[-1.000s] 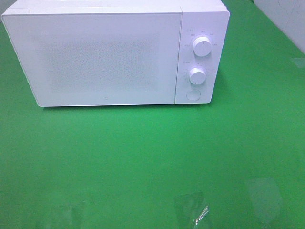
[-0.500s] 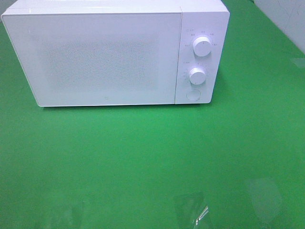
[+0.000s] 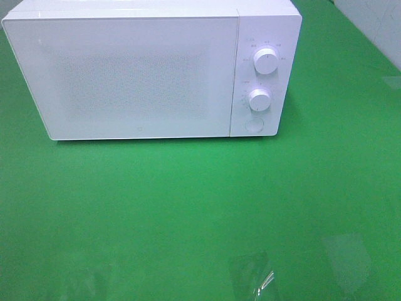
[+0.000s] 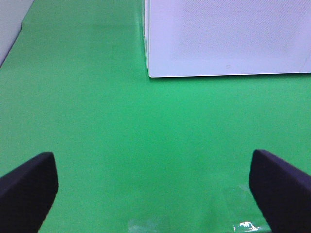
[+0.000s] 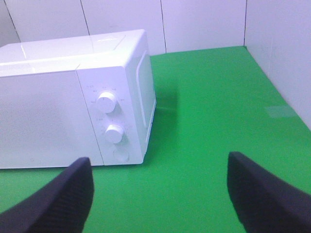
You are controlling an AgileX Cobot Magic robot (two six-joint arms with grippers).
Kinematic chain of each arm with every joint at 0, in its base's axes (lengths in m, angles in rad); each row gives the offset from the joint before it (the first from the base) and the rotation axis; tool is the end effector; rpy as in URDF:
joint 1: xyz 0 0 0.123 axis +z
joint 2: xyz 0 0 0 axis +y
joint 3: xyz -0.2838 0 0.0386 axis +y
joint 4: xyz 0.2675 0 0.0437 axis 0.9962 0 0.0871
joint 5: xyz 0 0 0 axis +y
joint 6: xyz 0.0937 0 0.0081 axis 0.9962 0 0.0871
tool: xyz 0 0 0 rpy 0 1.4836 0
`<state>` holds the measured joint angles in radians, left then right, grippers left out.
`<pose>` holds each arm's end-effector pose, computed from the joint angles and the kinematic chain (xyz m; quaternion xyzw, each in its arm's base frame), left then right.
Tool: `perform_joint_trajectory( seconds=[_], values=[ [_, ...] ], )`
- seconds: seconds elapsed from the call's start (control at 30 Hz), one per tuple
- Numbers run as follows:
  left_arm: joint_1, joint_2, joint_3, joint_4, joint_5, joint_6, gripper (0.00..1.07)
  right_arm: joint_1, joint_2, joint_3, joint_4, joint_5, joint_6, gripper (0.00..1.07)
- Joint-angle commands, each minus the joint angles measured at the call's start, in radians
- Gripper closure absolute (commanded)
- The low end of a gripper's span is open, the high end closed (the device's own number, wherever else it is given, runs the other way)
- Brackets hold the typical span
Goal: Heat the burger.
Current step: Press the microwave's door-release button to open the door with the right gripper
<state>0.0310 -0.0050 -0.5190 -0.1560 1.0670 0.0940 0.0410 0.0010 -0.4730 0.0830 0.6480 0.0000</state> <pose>0.0100 -0.0125 0.2912 0.0308 0.8455 -0.0447 0.5313 0.0280 0.0059 0.3142 -0.0076 0.7372 0.0546 0.6735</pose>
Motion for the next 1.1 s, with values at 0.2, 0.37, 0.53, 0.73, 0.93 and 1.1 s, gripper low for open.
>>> perform_joint_trajectory(
  seconds=[0.2,0.37,0.53,0.73,0.93,1.1],
  values=[
    [-0.004,-0.007,0.003,-0.003,-0.005,-0.003,0.06,-0.006,0.102,0.128,0.001,-0.293,0.000,0.34],
    [-0.004,-0.007,0.003,-0.003,-0.005,-0.003,0.06,-0.006,0.181,0.173,0.001,-0.465,0.000,0.34],
    [-0.004,-0.007,0.003,-0.003,-0.005,-0.003,0.06,-0.006,0.311,0.175,0.001,-0.601,0.000,0.34],
    [-0.004,-0.007,0.003,-0.003,-0.005,-0.003,0.06,-0.006,0.436,0.175,0.001,-0.702,0.000,0.34],
    [-0.004,-0.007,0.003,-0.003,-0.005,-0.003,0.06,-0.006,0.581,0.175,0.001,-0.858,0.009,0.34],
    [-0.004,-0.007,0.003,-0.003,-0.005,-0.003,0.06,-0.006,0.685,0.198,0.001,-1.040,0.052,0.34]
  ],
)
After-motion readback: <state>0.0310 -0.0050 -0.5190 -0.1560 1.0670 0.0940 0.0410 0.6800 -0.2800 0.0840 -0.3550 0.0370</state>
